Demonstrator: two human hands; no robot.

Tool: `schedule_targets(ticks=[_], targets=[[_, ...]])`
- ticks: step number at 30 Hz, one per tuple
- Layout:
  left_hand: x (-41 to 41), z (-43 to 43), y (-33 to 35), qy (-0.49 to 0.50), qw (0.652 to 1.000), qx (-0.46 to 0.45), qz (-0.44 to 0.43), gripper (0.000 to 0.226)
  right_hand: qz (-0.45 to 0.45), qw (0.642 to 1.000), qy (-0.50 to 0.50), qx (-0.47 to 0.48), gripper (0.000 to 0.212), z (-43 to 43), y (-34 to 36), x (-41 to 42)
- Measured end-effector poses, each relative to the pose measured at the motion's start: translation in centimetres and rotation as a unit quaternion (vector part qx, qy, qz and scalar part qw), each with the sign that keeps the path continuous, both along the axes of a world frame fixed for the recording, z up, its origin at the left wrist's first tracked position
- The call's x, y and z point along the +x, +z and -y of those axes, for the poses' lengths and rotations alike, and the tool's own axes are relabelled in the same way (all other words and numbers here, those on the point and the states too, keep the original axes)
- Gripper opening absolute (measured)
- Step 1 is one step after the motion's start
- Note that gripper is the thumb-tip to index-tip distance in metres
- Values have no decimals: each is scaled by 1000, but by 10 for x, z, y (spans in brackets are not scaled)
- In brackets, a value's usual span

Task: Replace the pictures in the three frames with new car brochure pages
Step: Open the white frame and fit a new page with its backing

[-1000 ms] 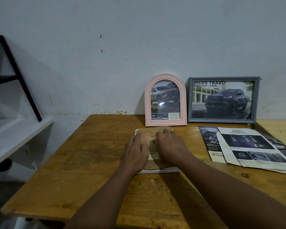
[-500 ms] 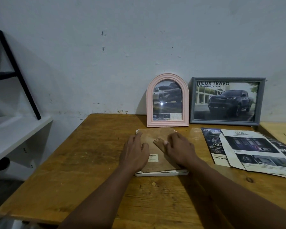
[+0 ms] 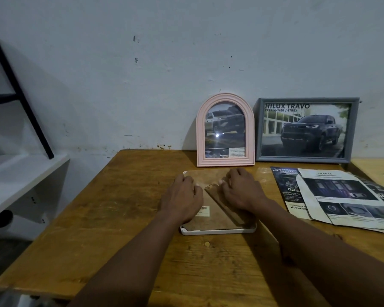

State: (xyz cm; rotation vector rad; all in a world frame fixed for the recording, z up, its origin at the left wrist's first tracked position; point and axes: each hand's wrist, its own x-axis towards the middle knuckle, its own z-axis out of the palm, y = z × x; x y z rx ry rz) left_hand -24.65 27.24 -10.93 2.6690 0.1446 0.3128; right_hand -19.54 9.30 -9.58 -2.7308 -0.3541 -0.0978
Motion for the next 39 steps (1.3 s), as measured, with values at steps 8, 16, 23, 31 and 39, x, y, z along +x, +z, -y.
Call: schedule_targets(ticks=[8,16,23,31,39], targets=[[16,6,-10,-72,996,24,-43,57,47,998,43,-13,49,1,-17,5],[26,8,-3,-51,994,98,-14,48,124,987,52,-92,42,-8,-11,12],[24,10,-9,-47,993,110,-10,49,178,980,35,-78,36,-11,-15,3],[17,11,-6,-29,998,47,3,50,179,983,4,-36,31,-8,-20,6],[6,9,-18,-48,998,-15,29,49,137,987,-17,87,34,-1,-25,14]])
